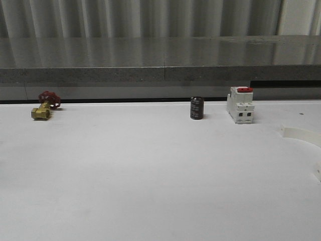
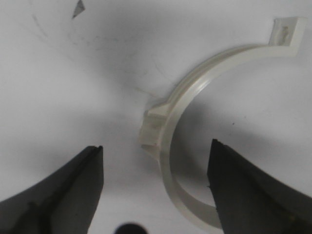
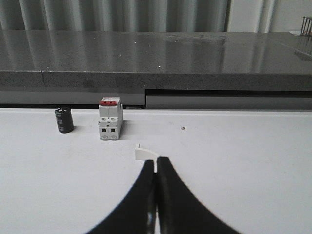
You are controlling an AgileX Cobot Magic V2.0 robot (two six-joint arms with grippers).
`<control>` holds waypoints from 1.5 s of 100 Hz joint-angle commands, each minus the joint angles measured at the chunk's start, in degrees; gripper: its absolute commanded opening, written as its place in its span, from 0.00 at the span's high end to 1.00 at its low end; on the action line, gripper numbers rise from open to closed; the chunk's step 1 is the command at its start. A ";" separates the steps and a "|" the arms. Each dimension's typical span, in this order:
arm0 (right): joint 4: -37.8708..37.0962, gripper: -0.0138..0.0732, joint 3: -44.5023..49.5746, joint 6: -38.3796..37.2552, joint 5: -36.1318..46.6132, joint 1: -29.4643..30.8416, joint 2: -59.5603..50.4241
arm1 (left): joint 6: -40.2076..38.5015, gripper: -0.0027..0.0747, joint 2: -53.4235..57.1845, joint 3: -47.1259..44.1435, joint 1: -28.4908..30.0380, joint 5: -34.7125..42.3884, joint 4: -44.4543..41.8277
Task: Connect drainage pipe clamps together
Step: 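Grasp the clamp half's end with the left gripper and set it down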
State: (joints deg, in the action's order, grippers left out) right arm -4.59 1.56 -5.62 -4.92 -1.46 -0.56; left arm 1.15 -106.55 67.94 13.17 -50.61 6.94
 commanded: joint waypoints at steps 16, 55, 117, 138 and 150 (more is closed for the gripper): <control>-0.16 0.92 -0.93 0.24 4.92 0.06 -1.14 | 0.75 0.37 -1.42 3.93 0.06 1.12 1.70; -0.16 0.92 -0.93 0.24 4.92 0.06 -1.14 | 1.49 0.99 -1.54 3.93 -0.16 1.74 1.56; -0.16 0.92 -0.93 0.24 4.92 0.06 -1.14 | -1.48 0.99 7.95 3.93 -16.05 0.63 1.93; -0.16 0.92 -0.93 0.24 4.92 0.06 -1.14 | -5.81 0.99 7.42 3.93 -25.30 5.57 2.09; -0.16 0.92 -0.93 0.24 4.92 0.06 -1.14 | -5.92 0.99 5.29 3.93 -28.14 5.68 5.24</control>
State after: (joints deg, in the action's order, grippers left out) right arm -4.59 1.56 -5.62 -4.92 -1.46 -0.56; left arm -3.73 -102.29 70.57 -12.99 -46.73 9.75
